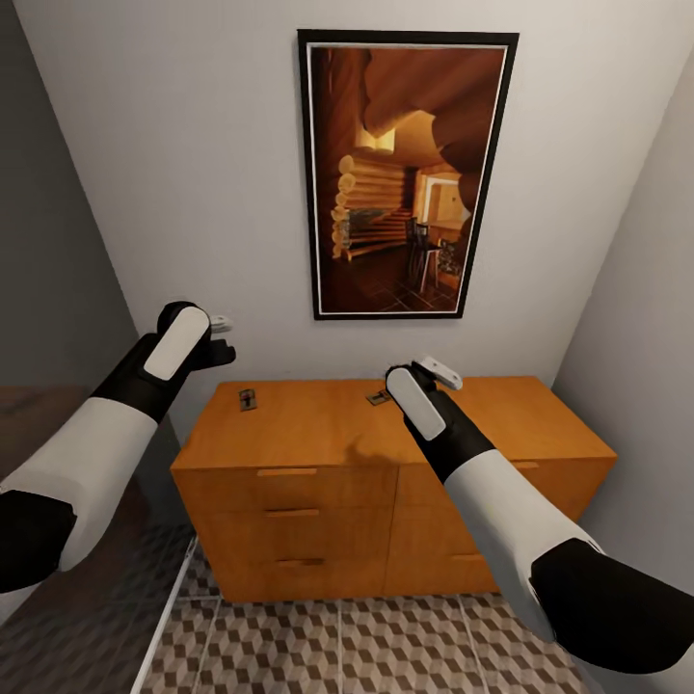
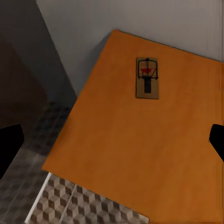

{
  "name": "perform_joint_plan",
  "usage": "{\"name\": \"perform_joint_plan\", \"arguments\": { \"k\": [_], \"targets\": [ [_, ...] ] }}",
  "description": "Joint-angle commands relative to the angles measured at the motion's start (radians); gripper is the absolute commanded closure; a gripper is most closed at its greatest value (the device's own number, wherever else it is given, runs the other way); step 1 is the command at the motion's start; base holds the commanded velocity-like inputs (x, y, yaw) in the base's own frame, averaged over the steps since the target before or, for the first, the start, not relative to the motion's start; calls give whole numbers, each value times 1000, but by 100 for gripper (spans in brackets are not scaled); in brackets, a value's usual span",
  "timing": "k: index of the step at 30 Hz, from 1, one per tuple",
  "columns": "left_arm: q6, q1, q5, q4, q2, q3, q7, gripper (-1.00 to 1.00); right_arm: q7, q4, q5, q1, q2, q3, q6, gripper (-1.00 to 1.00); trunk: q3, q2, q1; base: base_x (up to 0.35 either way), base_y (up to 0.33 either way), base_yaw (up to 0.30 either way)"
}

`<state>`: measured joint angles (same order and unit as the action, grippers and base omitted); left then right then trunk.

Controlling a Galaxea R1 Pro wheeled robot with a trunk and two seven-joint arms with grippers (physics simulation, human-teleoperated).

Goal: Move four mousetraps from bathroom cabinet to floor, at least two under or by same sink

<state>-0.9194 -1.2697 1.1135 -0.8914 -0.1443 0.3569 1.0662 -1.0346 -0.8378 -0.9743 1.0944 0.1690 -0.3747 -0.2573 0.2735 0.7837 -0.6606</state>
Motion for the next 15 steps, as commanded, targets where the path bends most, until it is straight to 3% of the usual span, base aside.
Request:
{"name": "perform_joint_plan", "arguments": {
  "k": [1, 10, 15],
  "targets": [
    [-3, 1, 9, 14, -1, 4, -13, -100, -26, 9, 0, 1, 0, -4, 16, -100, 2, 1, 0, 0, 134, 0],
    [8, 5, 5, 83, 1, 4, -116, -100, -64, 48, 2, 1, -1, -24, 83, -100, 2, 1, 0, 7, 200, 0],
    [26, 6, 4, 93, 1, 5, -153, -100, -68, 56, 3, 1, -2, -33, 94, -100, 2, 1, 0, 10, 75, 0]
  ]
}}
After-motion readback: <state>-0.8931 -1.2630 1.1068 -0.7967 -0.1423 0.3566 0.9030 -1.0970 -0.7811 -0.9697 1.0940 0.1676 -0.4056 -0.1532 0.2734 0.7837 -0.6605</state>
